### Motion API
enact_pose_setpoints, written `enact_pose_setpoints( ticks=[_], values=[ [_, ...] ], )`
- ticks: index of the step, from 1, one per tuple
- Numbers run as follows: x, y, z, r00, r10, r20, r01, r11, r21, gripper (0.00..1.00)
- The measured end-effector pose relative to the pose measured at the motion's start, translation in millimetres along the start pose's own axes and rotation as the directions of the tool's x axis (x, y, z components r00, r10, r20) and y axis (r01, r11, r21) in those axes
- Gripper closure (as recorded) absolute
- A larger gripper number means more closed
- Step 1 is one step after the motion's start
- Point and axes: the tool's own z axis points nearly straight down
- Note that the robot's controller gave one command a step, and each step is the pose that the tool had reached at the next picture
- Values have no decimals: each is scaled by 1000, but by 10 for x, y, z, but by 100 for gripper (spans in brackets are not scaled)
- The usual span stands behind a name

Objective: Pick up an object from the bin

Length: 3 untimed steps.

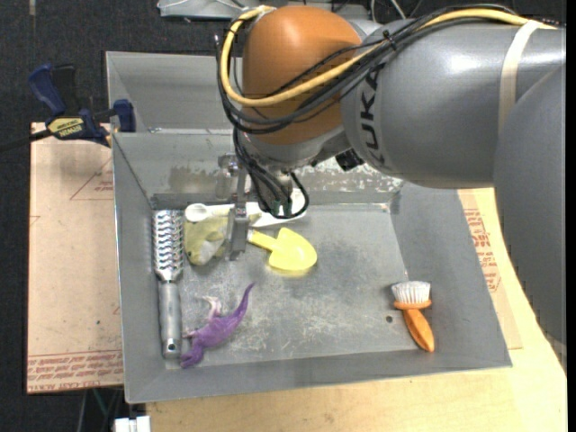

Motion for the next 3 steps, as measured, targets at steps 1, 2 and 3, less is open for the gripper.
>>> enact_pose_setpoints(
  ticks=[1, 2, 3],
  values=[
    [-297, -344, 1236, 1000, -27, 2, 27, 1000, -1, 0],
    [-426, -343, 883, 974, -228, 10, 228, 974, -2, 0],
    [-474, -261, 1386, 775, -632, -2, 632, 775, -3, 0]
  ],
)
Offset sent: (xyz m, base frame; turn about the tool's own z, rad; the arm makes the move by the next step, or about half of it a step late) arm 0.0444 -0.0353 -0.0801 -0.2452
